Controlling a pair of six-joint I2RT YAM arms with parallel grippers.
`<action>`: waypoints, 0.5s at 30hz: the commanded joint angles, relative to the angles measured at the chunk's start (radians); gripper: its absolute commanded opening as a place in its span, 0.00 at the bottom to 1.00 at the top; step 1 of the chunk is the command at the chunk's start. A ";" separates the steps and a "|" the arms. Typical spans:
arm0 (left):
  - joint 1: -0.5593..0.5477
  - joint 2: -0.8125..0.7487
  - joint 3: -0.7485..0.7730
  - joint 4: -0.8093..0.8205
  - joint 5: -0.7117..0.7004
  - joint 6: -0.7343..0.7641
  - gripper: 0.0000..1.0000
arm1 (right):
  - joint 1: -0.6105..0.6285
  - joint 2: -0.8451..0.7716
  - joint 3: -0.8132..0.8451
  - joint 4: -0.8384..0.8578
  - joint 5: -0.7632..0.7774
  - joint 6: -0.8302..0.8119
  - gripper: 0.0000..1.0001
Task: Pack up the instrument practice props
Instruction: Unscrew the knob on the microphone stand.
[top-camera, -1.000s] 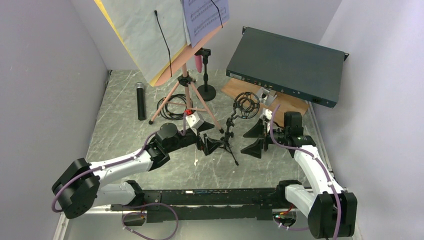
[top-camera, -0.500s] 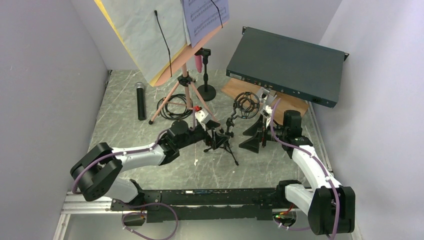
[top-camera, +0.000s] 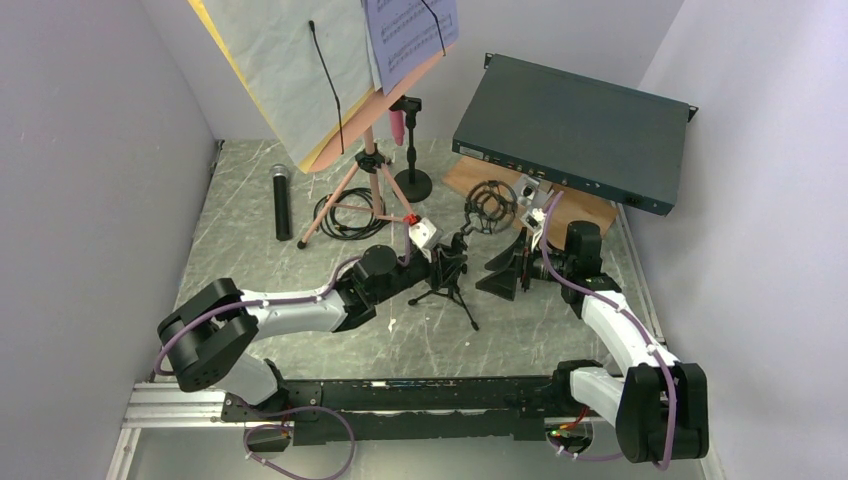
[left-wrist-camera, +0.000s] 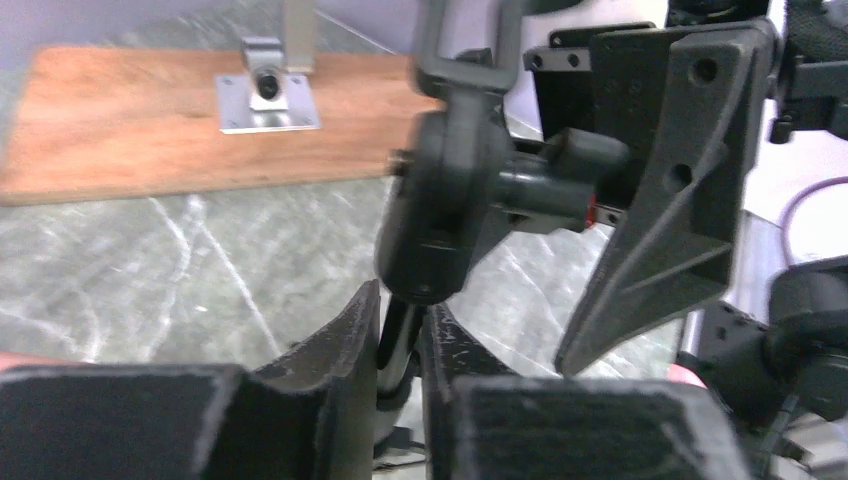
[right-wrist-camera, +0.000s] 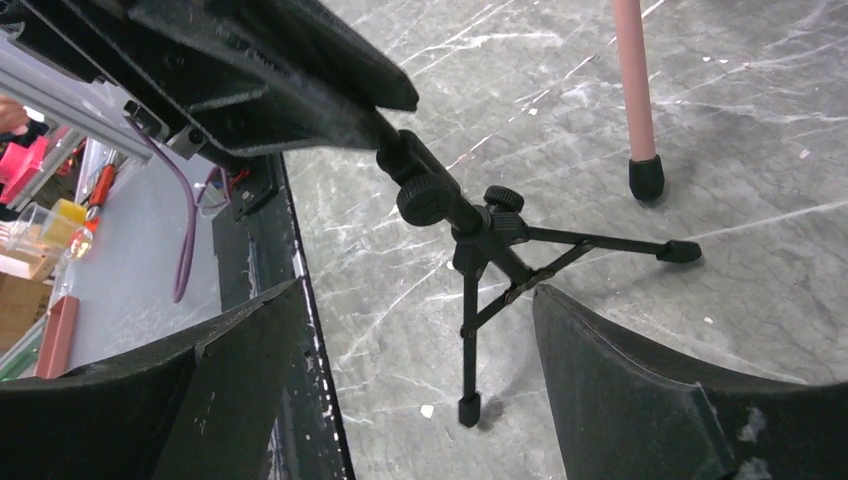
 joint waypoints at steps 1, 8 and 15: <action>-0.007 -0.003 0.032 0.073 -0.048 0.018 0.08 | 0.003 0.006 -0.008 0.096 -0.001 0.059 0.87; -0.008 0.000 -0.013 0.219 0.008 -0.034 0.00 | 0.003 0.036 -0.040 0.210 -0.010 0.171 0.86; -0.010 0.030 -0.011 0.290 0.090 -0.047 0.00 | 0.012 0.068 -0.040 0.256 -0.032 0.215 0.71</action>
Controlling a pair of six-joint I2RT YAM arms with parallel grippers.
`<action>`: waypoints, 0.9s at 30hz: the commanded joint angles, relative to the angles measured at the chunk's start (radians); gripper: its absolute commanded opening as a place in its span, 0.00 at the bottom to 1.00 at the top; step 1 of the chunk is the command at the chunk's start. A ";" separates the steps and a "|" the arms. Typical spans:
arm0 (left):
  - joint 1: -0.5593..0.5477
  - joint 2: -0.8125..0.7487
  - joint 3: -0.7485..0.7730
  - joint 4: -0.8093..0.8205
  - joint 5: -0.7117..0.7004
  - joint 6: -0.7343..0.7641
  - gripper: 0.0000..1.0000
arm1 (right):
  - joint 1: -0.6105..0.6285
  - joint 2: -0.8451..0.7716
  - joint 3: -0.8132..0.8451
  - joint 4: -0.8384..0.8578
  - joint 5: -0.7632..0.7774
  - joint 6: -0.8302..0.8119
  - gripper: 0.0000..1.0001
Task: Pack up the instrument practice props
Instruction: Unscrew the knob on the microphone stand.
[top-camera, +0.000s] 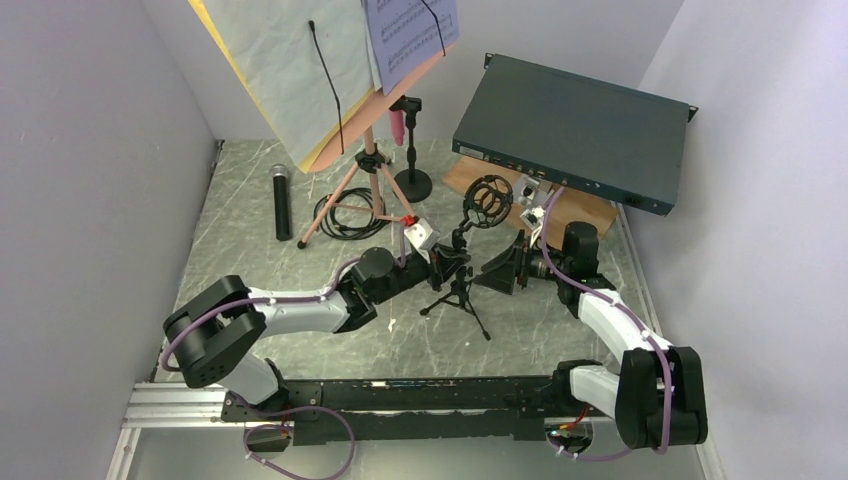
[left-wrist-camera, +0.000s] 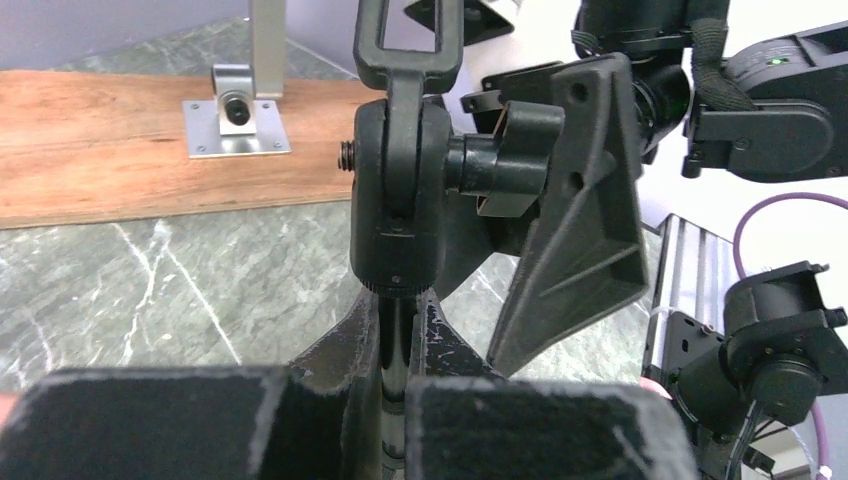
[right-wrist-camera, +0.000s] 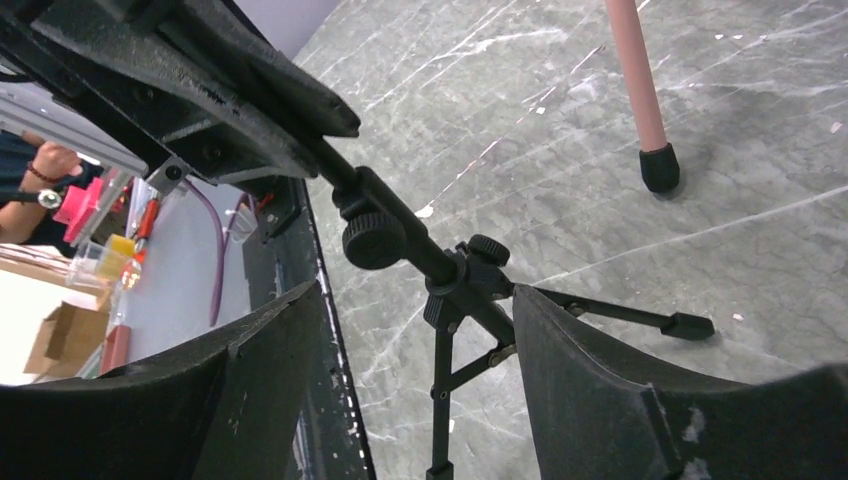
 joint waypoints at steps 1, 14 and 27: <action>-0.010 0.012 0.012 0.185 0.080 -0.039 0.00 | 0.011 0.003 0.001 0.094 -0.038 0.045 0.69; -0.018 0.051 0.034 0.211 0.106 -0.049 0.00 | 0.036 0.004 0.010 0.098 -0.082 0.025 0.36; -0.024 0.048 0.016 0.235 0.059 -0.130 0.00 | 0.042 -0.032 0.042 0.014 -0.109 -0.137 0.06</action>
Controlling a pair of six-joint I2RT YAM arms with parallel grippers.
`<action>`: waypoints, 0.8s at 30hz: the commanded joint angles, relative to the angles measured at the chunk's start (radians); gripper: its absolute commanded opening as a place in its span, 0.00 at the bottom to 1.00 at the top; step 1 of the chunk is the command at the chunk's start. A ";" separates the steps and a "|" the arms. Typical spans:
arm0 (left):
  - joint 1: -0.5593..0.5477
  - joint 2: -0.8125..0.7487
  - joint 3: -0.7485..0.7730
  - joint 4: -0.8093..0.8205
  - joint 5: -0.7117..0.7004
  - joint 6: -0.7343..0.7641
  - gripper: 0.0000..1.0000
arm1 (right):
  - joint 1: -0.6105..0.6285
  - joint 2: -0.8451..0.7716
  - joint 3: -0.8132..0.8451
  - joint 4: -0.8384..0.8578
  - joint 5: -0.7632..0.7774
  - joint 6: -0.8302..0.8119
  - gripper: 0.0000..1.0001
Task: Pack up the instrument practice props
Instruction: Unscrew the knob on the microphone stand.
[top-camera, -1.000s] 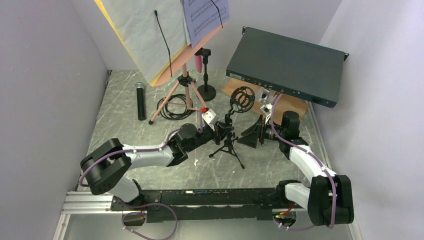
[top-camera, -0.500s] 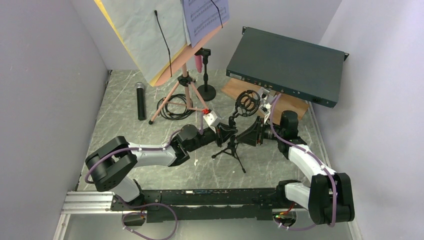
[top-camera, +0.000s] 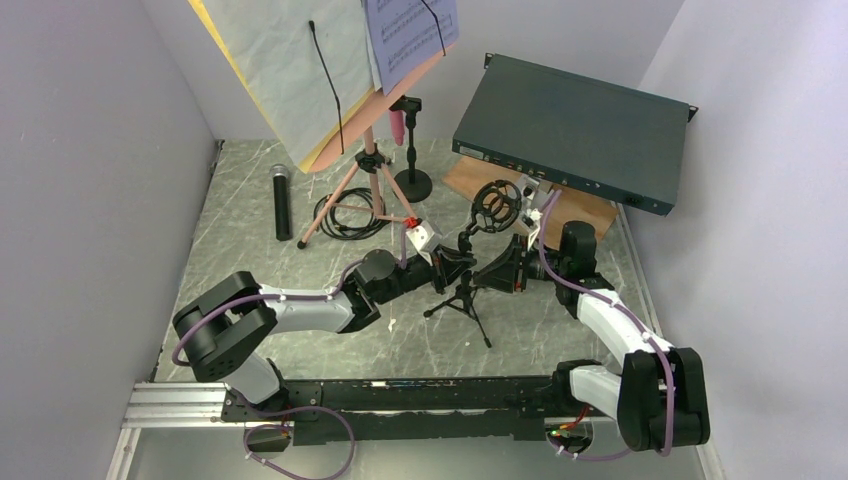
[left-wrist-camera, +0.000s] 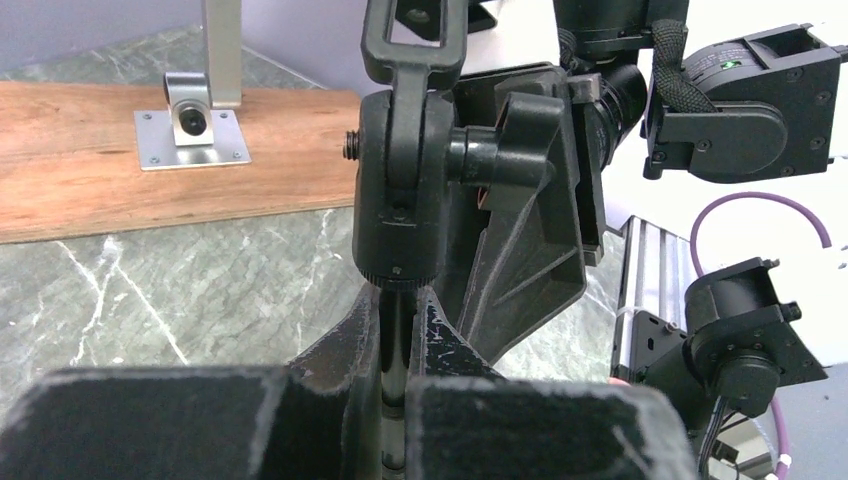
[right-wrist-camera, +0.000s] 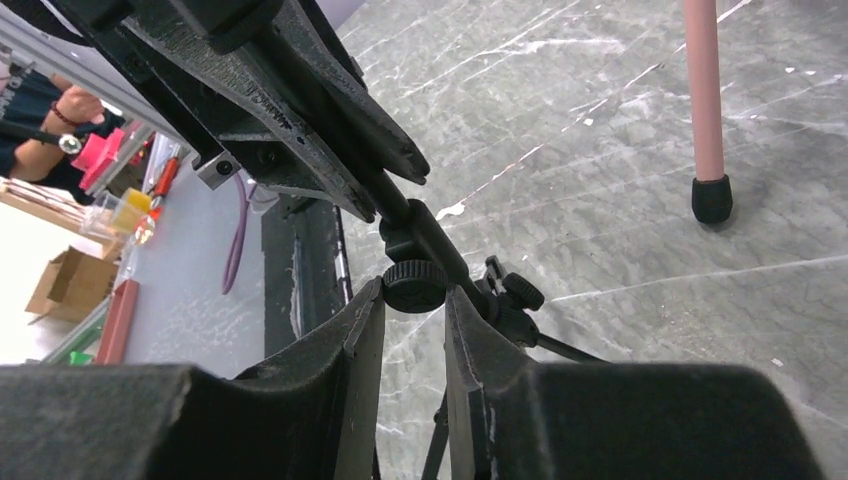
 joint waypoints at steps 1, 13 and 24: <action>-0.017 -0.011 0.013 0.130 -0.029 -0.120 0.00 | 0.006 -0.048 0.045 -0.055 -0.028 -0.171 0.05; -0.018 -0.114 0.093 -0.292 -0.146 -0.401 0.00 | 0.021 -0.208 0.155 -0.675 0.096 -1.068 0.04; -0.019 -0.106 0.158 -0.374 -0.077 -0.260 0.00 | 0.015 -0.218 0.175 -0.770 -0.023 -1.067 0.39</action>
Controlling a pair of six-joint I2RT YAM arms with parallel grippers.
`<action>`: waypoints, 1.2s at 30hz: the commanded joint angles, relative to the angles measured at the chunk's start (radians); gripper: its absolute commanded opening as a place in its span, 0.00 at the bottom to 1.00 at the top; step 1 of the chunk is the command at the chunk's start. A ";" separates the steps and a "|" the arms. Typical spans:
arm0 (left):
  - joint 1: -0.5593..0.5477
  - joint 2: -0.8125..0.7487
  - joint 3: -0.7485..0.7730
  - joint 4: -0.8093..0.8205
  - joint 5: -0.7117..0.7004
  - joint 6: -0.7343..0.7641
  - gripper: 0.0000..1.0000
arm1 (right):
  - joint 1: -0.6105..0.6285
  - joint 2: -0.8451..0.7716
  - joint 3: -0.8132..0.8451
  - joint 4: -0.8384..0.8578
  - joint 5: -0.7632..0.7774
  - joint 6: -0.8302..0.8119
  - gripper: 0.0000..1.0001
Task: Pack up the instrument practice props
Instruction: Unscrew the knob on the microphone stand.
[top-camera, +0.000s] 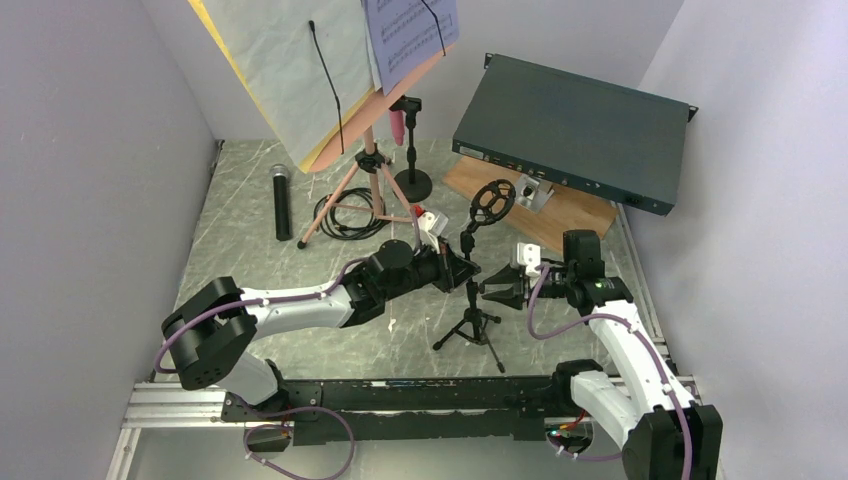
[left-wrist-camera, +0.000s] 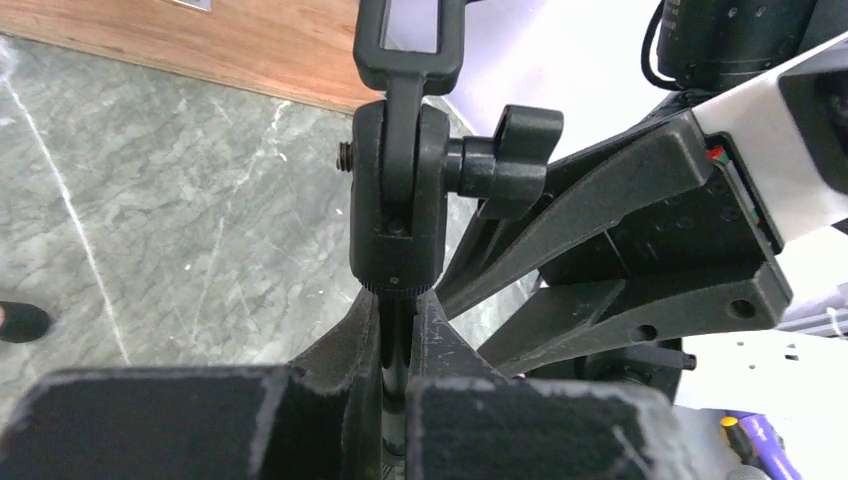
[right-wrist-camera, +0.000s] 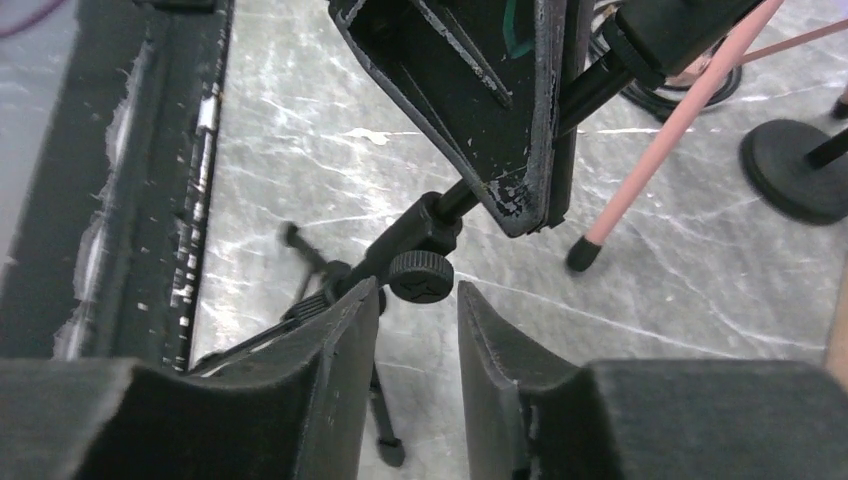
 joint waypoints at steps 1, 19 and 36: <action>0.007 -0.050 0.032 0.040 0.002 0.122 0.00 | -0.012 0.010 0.039 0.020 -0.106 0.179 0.46; 0.000 -0.084 -0.075 0.337 -0.004 0.358 0.00 | -0.062 0.105 -0.117 0.779 -0.011 1.352 0.68; -0.006 -0.067 -0.081 0.367 -0.005 0.363 0.00 | 0.023 0.189 -0.101 0.719 0.024 1.274 0.28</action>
